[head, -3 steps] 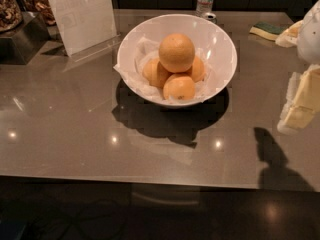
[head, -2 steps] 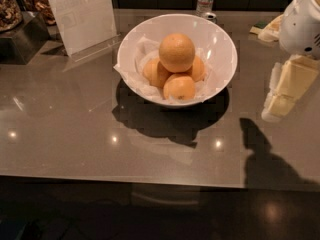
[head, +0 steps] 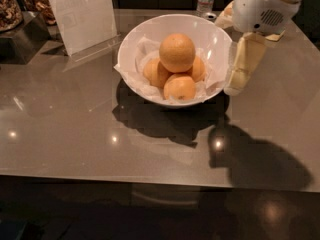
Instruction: Pick orange from white bowl
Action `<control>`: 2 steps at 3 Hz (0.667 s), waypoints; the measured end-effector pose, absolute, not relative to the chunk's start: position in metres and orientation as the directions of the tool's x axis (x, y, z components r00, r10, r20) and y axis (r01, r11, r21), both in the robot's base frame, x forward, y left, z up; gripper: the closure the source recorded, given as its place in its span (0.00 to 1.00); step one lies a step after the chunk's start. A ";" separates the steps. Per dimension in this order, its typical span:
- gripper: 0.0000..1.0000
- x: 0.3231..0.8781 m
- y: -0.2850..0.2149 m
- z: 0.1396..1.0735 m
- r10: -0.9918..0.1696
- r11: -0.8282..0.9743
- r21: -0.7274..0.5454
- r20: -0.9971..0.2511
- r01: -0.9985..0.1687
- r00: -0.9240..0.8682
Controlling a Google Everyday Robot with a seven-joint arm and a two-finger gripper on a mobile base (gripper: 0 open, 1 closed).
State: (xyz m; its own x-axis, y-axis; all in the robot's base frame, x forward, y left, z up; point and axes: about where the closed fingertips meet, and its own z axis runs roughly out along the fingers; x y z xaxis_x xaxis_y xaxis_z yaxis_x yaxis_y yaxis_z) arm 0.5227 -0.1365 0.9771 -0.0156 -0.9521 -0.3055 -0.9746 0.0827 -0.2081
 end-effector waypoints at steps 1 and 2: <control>0.00 0.546 -0.106 0.973 -0.946 0.038 -0.194 -0.323 -0.980 0.027; 0.00 0.549 -0.102 0.974 -0.944 0.039 -0.205 -0.328 -0.978 0.032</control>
Offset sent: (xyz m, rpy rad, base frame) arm 0.0209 0.0276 -0.0035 0.0164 0.0121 0.0440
